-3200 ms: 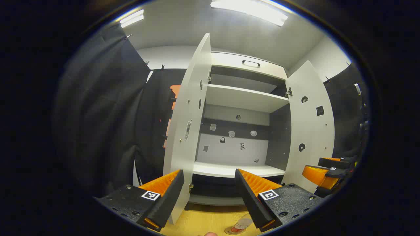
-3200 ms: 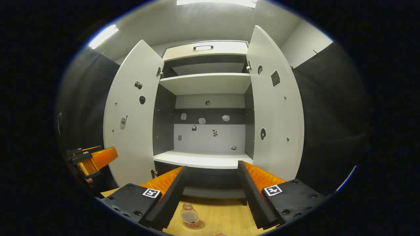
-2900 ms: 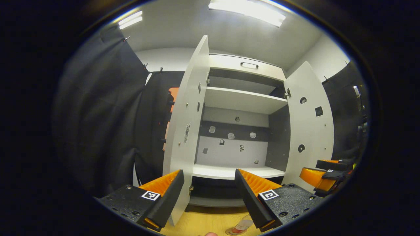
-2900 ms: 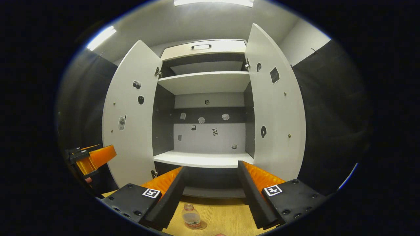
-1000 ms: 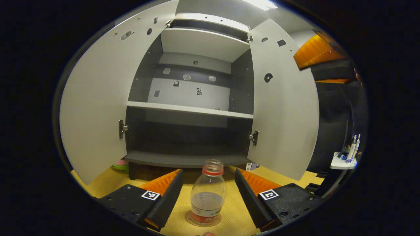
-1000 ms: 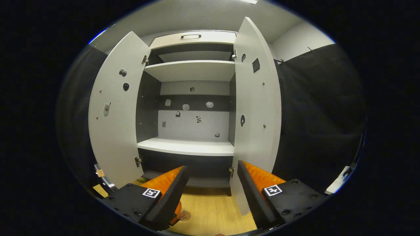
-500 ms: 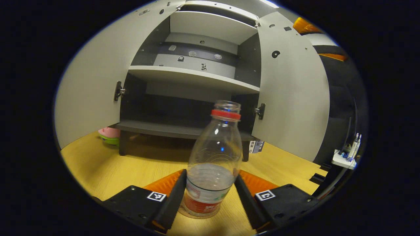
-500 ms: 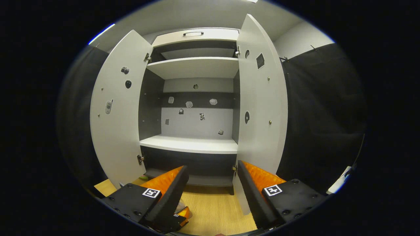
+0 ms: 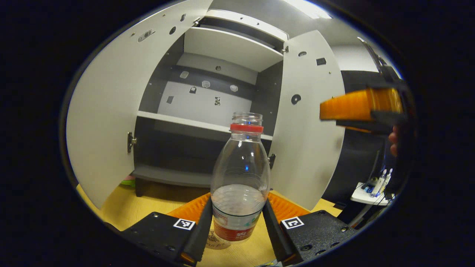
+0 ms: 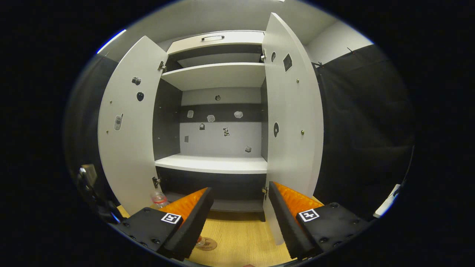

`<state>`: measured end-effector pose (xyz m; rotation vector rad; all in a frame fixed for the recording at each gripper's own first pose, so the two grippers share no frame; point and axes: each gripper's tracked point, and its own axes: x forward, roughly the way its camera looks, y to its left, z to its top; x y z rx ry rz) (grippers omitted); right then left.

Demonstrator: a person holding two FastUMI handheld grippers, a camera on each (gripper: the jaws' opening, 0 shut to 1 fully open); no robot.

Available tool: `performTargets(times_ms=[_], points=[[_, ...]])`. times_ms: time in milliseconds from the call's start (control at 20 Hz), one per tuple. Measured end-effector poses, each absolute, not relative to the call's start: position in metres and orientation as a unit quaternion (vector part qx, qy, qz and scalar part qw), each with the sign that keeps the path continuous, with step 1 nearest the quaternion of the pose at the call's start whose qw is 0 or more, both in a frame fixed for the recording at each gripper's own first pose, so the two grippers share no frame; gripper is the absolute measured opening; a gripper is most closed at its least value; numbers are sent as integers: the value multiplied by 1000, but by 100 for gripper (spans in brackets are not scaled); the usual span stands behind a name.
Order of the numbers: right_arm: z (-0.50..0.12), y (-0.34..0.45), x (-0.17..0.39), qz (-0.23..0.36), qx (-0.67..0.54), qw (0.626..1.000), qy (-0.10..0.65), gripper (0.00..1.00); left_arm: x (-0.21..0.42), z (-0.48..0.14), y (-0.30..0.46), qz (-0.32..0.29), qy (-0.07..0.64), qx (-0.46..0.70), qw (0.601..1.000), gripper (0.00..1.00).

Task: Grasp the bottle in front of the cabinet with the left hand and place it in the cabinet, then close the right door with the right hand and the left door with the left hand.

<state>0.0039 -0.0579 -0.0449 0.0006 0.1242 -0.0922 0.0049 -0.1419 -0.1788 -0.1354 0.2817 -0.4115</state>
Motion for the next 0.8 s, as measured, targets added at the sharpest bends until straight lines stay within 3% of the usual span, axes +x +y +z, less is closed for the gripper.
performTargets(times_ms=[150, 200, 250, 450, 600, 800], points=[[-49, -63, 2, -53, 10, 997, 59, 98, 20, -99, -139, -226, 100, -107, 963, 72], [-51, -63, 1, -54, 13, 997, 59, 94, 27, -75, -139, -236, 93, -114, 961, 70], [-53, -64, -1, -55, 15, 997, 57, 98, 38, -50, -134, -238, 82, -112, 961, 70], [-64, -69, -11, -67, 12, 996, 60, 98, 91, 29, -126, -228, 61, -103, 966, 70], [-73, -68, -21, -70, 11, 995, 72, 98, 146, 67, -147, -238, 62, -107, 963, 70], [-69, -72, -39, -81, 11, 994, 69, 98, 231, 68, -167, -219, 67, -64, 971, 70]])
